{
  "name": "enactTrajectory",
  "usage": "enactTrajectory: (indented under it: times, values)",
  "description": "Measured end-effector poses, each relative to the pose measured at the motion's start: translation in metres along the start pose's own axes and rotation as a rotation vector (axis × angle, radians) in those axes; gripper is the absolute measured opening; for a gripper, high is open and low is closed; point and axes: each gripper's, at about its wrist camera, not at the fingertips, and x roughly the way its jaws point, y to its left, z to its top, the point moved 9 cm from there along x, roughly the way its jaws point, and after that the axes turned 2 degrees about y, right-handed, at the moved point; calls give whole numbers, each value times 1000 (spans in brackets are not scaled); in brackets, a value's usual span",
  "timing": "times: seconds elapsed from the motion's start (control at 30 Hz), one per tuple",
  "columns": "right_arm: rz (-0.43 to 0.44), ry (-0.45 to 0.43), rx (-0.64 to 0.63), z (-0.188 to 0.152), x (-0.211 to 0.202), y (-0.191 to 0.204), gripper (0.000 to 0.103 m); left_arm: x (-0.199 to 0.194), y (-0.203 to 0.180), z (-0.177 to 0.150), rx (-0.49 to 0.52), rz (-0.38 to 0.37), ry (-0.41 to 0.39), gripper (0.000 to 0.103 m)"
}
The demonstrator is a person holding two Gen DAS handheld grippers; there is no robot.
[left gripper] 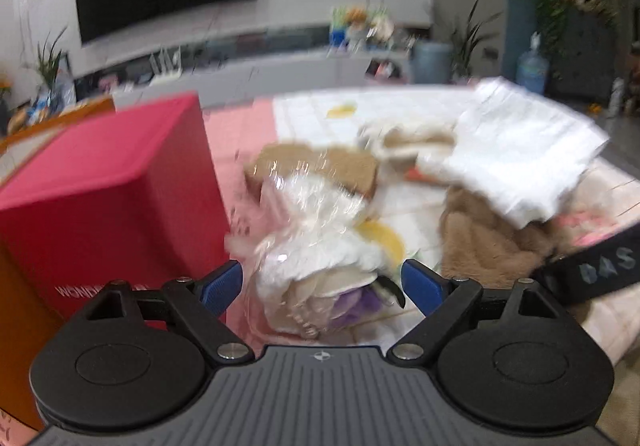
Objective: Organize soft objects
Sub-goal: 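Reach the left tool to the wrapped flower while the right tool reaches the brown bear, then close the left tool on the flower while the right tool grasps the brown bear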
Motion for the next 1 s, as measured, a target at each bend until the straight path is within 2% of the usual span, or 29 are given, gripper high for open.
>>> enactTrajectory:
  times: [0.07,0.1,0.17,0.2,0.23,0.3,0.4,0.53,0.57,0.6,0.63,0.7,0.8,1.0]
  values:
    - [8,13,-19,-1,6,5,74,8,3,-10,-33,-15,51,102]
    - [14,16,-27,-1,8,6,74,10,3,-15,-43,-35,60,91]
    - [30,15,-35,-2,9,9,68,6,4,-19,-31,-42,38,81]
    - [35,13,-33,-2,9,10,66,2,5,-18,-16,-47,24,69]
    - [35,10,-34,-1,9,9,65,-3,7,-19,-14,-57,9,64]
    - [43,8,-30,-2,8,9,62,-15,13,-21,-34,-84,-16,57]
    - [51,5,-35,-4,4,9,60,-26,22,-26,-13,-78,9,53]
    - [79,33,-45,-11,1,16,64,-46,27,-38,51,-80,58,54]
    - [81,42,-39,-13,1,17,67,-54,28,-42,78,-93,54,58]
    - [82,51,-40,-15,2,18,75,-61,28,-46,103,-99,38,68]
    - [82,59,-44,-16,4,18,79,-66,28,-49,131,-101,14,77]
    - [73,66,-43,-15,7,18,81,-69,27,-51,174,-85,-25,88]
    - [67,69,-44,-10,13,20,87,-62,21,-44,189,-57,-47,89]
    - [17,109,-98,-7,31,28,94,-46,11,-33,180,-79,-73,89]
